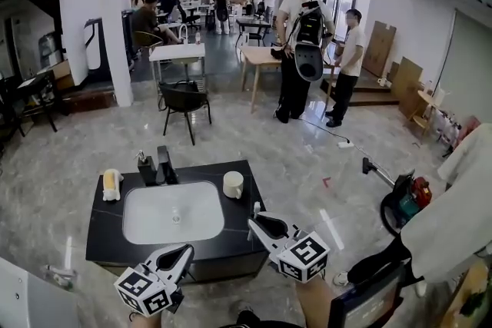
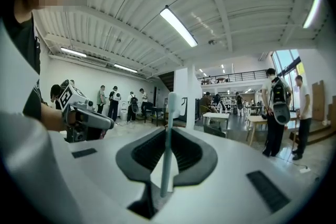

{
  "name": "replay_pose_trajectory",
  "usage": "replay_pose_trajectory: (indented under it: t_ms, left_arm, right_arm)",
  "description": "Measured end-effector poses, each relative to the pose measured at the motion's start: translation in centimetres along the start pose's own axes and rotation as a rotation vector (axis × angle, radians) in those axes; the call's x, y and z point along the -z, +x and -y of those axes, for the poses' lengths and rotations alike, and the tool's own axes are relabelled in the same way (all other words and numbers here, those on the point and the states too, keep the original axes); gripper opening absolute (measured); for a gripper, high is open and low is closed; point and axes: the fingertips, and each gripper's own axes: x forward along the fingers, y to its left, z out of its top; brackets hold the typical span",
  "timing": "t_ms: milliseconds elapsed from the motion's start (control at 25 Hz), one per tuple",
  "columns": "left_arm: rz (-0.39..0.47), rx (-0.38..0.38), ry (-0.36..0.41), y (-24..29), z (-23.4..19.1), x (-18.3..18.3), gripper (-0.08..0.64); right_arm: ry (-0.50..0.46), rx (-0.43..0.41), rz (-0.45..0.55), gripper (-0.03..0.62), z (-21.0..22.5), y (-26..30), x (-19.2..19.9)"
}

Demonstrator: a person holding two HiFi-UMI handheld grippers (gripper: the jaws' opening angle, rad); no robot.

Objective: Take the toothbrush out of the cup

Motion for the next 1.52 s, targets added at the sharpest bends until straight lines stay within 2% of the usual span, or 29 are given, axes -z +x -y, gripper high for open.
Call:
replay_pose_trajectory:
  t_ms: [200, 360, 760, 960, 1280, 1520]
  left_arm:
    - [0.006, 0.022, 0.007, -1.2, 1.8, 0.5, 0.002]
    - [0.019, 0.029, 0.001, -1.7, 2.3, 0.3, 0.002]
    - [0.016, 0.039, 0.022, -1.5, 3.4, -0.8, 0.002]
    - [0.008, 0.033, 0.049, -1.2, 5.3, -1.0, 0.002]
    - [0.021, 0.012, 0.044, 0.1, 8.2, -1.3, 0.002]
    - [0.007, 0.016, 0.077, 0.5, 10.7, -1.2, 0.002]
  right_arm:
    - [0.084, -0.029, -0.032, 0.038, -3.1, -2.0, 1.9]
    - [0.114, -0.033, -0.033, 0.038, -4.0, -2.8, 2.4]
    - [0.121, -0.084, -0.03, 0.038, -5.2, -3.2, 1.2]
    - [0.133, -0.124, -0.021, 0.038, -5.8, -4.4, 0.6]
    - [0.135, -0.167, -0.018, 0.038, -5.7, -7.6, 0.0]
    - [0.154, -0.174, 0.004, 0.038, -5.5, -9.8, 0.0]
